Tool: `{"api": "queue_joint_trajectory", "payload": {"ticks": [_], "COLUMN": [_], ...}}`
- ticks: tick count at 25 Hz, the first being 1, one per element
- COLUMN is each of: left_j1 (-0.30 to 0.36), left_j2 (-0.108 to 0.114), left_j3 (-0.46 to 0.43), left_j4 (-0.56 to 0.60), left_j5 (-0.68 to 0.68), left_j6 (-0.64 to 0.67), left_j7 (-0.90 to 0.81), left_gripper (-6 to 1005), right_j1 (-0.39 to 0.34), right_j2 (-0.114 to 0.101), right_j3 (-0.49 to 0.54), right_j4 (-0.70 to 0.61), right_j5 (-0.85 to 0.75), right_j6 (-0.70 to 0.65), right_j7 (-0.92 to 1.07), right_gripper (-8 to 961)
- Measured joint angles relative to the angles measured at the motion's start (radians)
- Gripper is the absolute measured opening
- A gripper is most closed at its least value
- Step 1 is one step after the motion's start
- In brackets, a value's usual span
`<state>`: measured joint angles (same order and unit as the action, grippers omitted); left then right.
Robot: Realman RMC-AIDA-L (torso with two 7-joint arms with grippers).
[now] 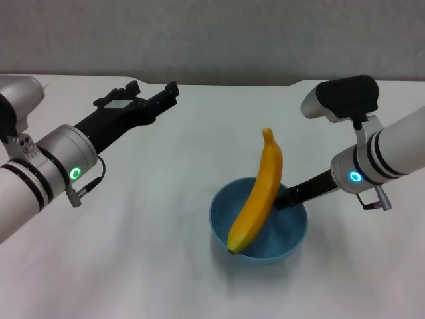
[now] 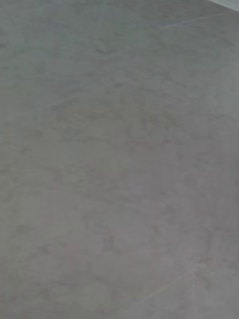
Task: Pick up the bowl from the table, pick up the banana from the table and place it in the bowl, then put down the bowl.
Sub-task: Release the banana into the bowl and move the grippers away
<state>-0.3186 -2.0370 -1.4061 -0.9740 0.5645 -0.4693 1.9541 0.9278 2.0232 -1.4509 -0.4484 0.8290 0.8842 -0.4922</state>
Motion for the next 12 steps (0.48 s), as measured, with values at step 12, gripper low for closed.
{"api": "queue_joint_trajectory", "payload": {"ticks": [12], "left_j1": [0.005], "left_j2": [0.001], "left_j3": [-0.008], "left_j4": [0.009], "left_j5": [0.000], "left_j6": [-0.003], "left_j7": [-0.001], "left_gripper": [898], "right_j1": [-0.084], "right_j2": [-0.003], "right_j3": [-0.043], "right_j4": [-0.151], "right_j5": [0.040], "right_j6": [0.059], "right_j7": [0.000], "right_gripper": [546]}}
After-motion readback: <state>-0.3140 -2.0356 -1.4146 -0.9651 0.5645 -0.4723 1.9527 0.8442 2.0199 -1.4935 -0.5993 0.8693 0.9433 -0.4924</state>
